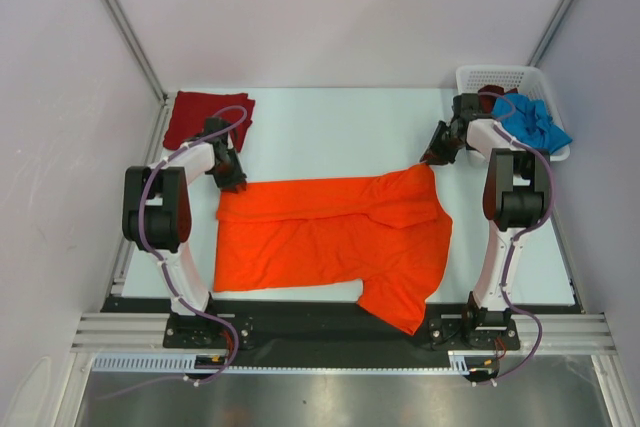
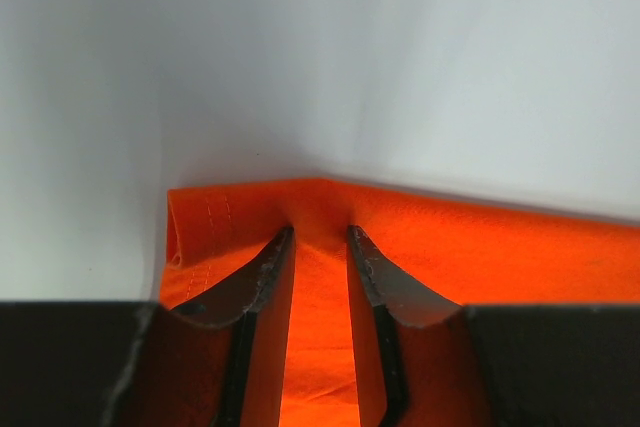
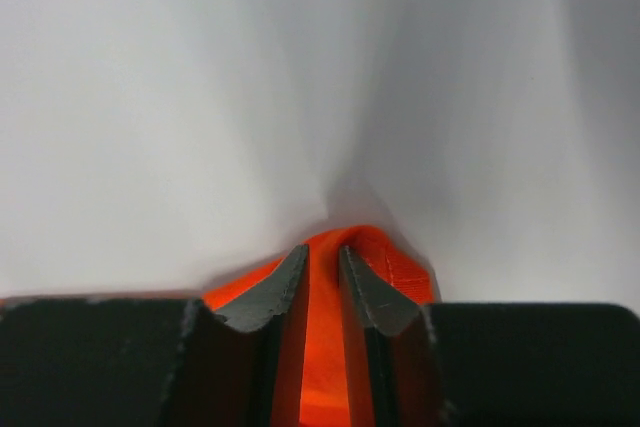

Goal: Fold and stack the t-shirts
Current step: Fold the tshirt

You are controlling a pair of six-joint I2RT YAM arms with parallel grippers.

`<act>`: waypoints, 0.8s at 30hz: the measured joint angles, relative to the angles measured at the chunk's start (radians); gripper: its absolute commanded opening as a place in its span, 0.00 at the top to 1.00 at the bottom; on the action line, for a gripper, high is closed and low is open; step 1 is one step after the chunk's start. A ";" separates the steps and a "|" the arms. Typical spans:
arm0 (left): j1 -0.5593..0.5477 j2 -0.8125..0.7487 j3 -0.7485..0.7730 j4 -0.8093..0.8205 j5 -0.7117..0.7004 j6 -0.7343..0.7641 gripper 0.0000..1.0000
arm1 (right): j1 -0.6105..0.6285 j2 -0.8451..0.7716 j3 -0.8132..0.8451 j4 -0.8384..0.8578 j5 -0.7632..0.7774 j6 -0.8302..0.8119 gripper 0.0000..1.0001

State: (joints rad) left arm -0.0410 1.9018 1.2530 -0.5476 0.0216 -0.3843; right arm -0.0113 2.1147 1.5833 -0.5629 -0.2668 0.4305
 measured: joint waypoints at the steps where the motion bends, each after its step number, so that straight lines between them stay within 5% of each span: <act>1: 0.000 0.000 0.000 0.000 0.000 0.000 0.67 | 0.000 0.000 0.000 0.000 0.000 0.001 0.78; 5: 0.000 0.000 -0.001 0.001 0.000 0.000 0.67 | 0.000 0.000 -0.006 0.009 0.000 0.002 0.78; 11: 0.000 0.000 -0.002 0.002 -0.003 0.000 0.68 | -0.002 -0.014 -0.048 0.065 0.000 -0.003 1.00; 24: 0.000 0.004 0.003 -0.005 -0.018 0.000 0.69 | -0.048 -0.200 -0.263 0.044 0.080 0.024 1.00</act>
State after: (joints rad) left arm -0.0410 1.9060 1.2560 -0.5529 0.0032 -0.3840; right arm -0.0597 1.9152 1.3205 -0.5186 -0.1864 0.4549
